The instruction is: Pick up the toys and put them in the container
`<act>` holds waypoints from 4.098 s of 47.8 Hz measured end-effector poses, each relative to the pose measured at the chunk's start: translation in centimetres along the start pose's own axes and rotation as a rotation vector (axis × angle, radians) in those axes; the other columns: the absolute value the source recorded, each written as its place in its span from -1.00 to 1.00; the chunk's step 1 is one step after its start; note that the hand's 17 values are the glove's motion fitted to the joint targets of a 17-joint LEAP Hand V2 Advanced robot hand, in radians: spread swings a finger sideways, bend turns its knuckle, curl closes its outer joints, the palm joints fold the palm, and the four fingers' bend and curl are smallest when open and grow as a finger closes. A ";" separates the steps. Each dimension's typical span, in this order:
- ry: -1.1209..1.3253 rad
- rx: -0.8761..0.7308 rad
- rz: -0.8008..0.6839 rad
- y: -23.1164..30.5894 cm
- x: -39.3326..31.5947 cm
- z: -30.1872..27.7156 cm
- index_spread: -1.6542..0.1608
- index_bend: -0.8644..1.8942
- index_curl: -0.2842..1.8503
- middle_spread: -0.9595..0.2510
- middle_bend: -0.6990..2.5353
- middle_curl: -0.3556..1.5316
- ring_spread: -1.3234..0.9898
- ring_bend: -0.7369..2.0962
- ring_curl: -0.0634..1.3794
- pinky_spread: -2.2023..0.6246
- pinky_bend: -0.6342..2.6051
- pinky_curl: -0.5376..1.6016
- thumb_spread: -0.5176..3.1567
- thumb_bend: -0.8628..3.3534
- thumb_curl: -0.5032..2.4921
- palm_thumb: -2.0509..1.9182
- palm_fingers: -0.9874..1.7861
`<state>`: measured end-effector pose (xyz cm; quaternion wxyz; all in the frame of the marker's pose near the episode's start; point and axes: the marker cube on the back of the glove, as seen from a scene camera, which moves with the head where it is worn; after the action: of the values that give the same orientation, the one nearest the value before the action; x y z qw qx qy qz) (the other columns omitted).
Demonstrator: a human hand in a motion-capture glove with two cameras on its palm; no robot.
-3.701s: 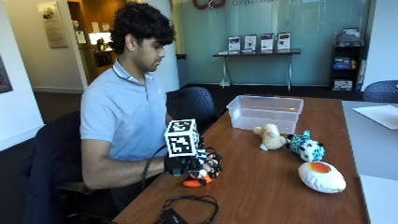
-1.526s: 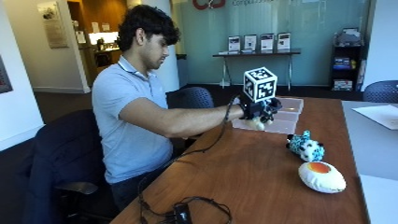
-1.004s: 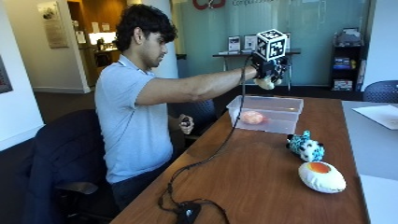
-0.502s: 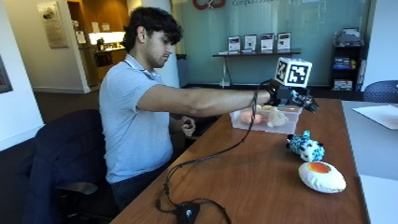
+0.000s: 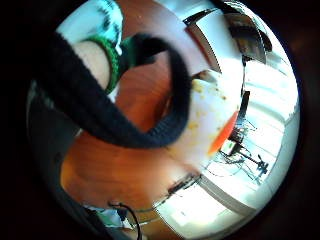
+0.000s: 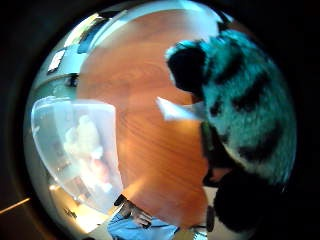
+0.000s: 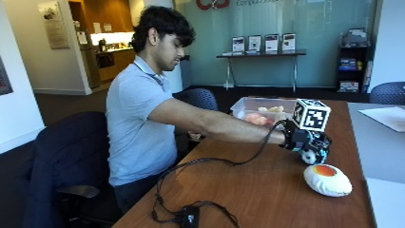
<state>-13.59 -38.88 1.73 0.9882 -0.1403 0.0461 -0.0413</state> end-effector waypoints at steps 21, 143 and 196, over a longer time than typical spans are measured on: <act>-0.283 0.313 -0.309 9.1 -8.1 -16.2 0.57 -0.16 -0.39 0.40 -0.19 -0.01 -0.07 0.03 -0.45 0.42 0.02 -0.23 0.19 -0.30 -0.41 0.29 0.32; -0.361 0.209 -0.463 8.9 -19.1 -22.7 0.55 -0.16 -0.23 0.47 -0.46 -0.18 -0.02 -0.02 -0.32 0.30 0.10 -0.16 0.16 -0.12 -0.34 0.40 0.37; -0.152 0.040 -0.478 33.6 -2.4 -1.5 0.49 -0.25 -0.45 0.59 -0.46 -0.31 0.12 -0.31 -0.47 0.57 0.10 -0.25 0.13 -0.35 -0.50 0.02 -0.34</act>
<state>-13.77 -6.86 -8.95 0.9536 -0.1305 -0.0639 -0.2638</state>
